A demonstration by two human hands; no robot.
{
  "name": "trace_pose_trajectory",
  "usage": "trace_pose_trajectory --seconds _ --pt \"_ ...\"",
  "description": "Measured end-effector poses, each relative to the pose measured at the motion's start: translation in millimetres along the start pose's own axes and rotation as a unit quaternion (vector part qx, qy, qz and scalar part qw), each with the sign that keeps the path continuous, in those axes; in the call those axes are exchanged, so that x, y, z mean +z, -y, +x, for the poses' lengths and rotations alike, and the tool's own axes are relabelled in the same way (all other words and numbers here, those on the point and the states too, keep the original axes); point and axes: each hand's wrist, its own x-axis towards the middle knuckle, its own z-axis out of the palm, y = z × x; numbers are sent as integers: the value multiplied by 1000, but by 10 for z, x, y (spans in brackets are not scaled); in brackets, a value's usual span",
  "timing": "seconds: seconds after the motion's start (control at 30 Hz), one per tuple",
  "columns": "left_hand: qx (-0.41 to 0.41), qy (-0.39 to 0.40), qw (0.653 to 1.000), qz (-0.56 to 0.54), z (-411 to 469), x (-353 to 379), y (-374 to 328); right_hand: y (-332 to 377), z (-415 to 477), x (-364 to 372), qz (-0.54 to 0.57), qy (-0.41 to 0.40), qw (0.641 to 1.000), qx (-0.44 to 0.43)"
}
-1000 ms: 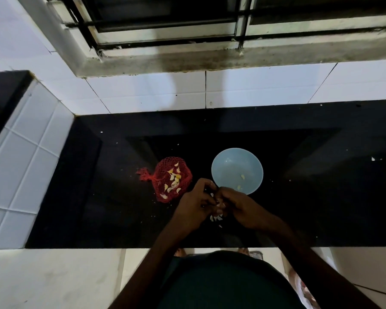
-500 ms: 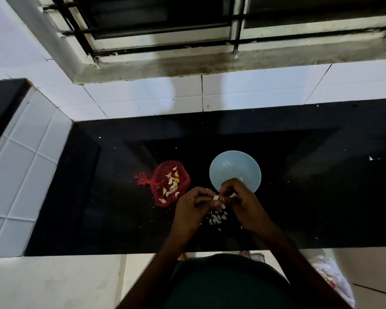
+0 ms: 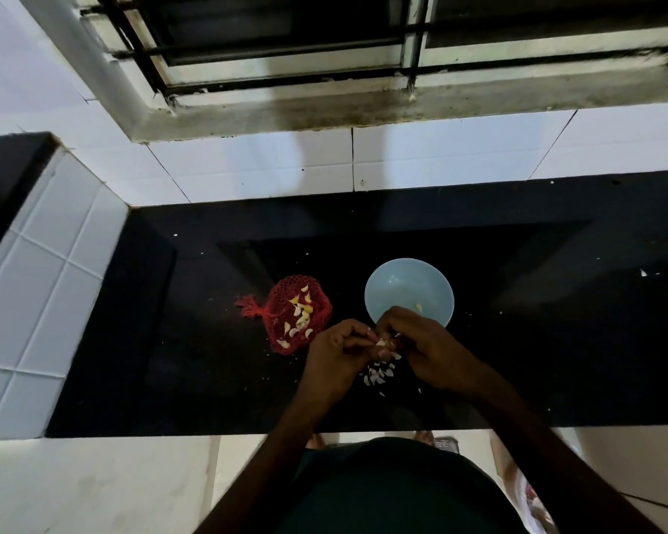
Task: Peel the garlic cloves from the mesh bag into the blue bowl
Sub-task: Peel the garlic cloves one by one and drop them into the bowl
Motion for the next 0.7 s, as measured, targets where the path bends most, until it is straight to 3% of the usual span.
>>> trace_pose_trajectory --seconds 0.17,0.53,0.7 --pt "3 9 999 -49 1 69 -48 -20 11 -46 -36 10 999 -16" --pt "10 7 995 -96 -52 125 -60 -15 -75 -31 -86 -56 995 -9" --pt "-31 -16 992 -119 -29 148 -104 8 -60 41 -146 -87 985 7"
